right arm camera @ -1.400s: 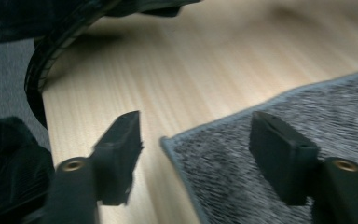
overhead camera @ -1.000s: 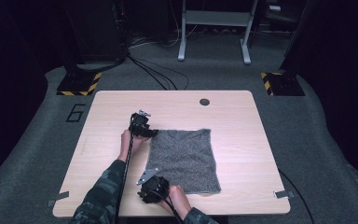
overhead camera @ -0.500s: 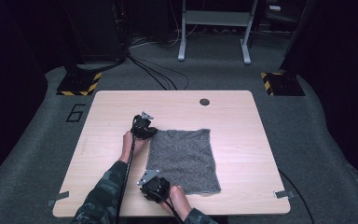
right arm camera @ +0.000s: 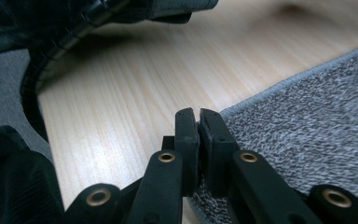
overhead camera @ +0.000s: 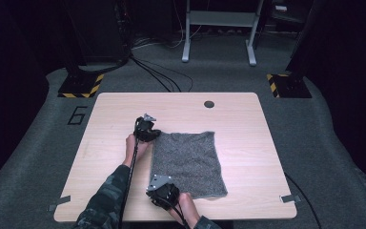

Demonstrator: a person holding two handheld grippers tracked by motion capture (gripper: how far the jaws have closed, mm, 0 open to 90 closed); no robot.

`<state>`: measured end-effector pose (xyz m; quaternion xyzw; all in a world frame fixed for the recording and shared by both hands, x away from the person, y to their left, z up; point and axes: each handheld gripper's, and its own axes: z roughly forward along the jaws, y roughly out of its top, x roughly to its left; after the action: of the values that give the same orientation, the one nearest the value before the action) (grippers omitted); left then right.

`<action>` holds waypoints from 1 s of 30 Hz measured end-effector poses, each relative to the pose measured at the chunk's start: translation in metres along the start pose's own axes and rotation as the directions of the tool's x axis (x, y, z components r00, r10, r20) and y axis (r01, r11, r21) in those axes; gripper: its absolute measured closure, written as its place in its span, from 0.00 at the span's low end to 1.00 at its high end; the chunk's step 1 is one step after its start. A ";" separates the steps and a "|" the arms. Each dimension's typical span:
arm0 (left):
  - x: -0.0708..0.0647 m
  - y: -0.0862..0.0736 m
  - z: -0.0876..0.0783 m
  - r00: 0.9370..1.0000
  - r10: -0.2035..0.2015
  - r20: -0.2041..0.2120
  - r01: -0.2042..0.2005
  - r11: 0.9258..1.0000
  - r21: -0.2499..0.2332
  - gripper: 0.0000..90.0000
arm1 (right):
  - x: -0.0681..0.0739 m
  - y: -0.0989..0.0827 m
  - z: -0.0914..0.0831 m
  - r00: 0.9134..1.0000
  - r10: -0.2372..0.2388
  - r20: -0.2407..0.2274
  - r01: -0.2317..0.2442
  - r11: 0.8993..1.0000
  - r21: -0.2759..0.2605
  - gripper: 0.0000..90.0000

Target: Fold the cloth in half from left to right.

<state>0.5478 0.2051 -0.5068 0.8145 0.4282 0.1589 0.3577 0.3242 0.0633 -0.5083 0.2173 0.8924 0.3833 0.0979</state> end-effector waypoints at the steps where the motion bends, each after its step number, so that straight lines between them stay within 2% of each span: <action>1: 0.000 0.001 -0.001 1.000 0.004 0.001 -0.004 1.000 0.000 0.96 | 0.000 0.001 -0.002 1.000 0.001 -0.010 -0.001 1.000 0.002 0.96; 5: 0.000 0.005 -0.008 1.000 0.019 -0.005 -0.020 1.000 -0.001 0.96 | 0.000 0.002 -0.008 1.000 0.009 -0.002 -0.009 0.999 -0.040 0.96; 7: 0.001 0.008 -0.011 1.000 0.019 -0.001 -0.019 1.000 -0.004 0.96 | -0.001 0.003 -0.013 1.000 0.004 -0.006 -0.004 0.999 -0.046 0.96; 11: 0.001 0.014 -0.020 1.000 0.017 -0.001 -0.017 1.000 -0.022 0.96 | -0.001 0.005 -0.023 1.000 0.009 -0.005 -0.009 0.996 -0.092 0.96; 15: 0.002 0.021 -0.030 0.999 0.043 -0.020 -0.043 0.999 -0.021 0.96 | -0.003 0.010 -0.030 1.000 0.012 -0.007 -0.013 0.992 -0.128 0.96; 19: 0.005 0.028 -0.037 0.999 0.032 -0.023 -0.033 0.999 -0.035 0.96 | -0.002 0.021 -0.036 1.000 -0.006 -0.007 0.004 0.987 -0.159 0.96; 23: 0.008 0.041 -0.051 0.998 0.045 -0.046 -0.048 0.998 -0.047 0.96 | 0.000 0.038 -0.045 0.999 -0.032 0.004 0.032 0.976 -0.216 0.96; 24: 0.010 0.044 -0.057 0.997 0.058 -0.048 -0.060 0.997 -0.051 0.96 | 0.000 0.042 -0.048 0.999 -0.041 -0.001 0.040 0.972 -0.233 0.96; 25: 0.011 0.047 -0.061 0.997 0.051 -0.056 -0.055 0.996 -0.071 0.96 | 0.002 0.045 -0.051 0.999 -0.042 0.006 0.042 0.965 -0.259 0.96; 27: 0.012 0.054 -0.070 0.997 0.051 -0.053 -0.055 0.995 -0.081 0.96 | 0.004 0.049 -0.056 0.999 -0.048 0.018 0.051 0.956 -0.289 0.96; 29: 0.009 0.059 -0.074 0.994 0.076 -0.077 -0.082 0.994 -0.072 0.96 | 0.005 0.050 -0.059 0.999 -0.045 0.025 0.050 0.950 -0.309 0.96; 30: 0.006 0.061 -0.073 0.993 0.087 -0.080 -0.092 0.994 -0.063 0.96 | 0.004 0.049 -0.060 0.999 -0.035 0.025 0.041 0.950 -0.310 0.96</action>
<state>0.5455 0.2202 -0.4127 0.8139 0.3990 0.2203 0.3603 0.3151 0.0566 -0.4312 0.1856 0.8240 0.5148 0.1470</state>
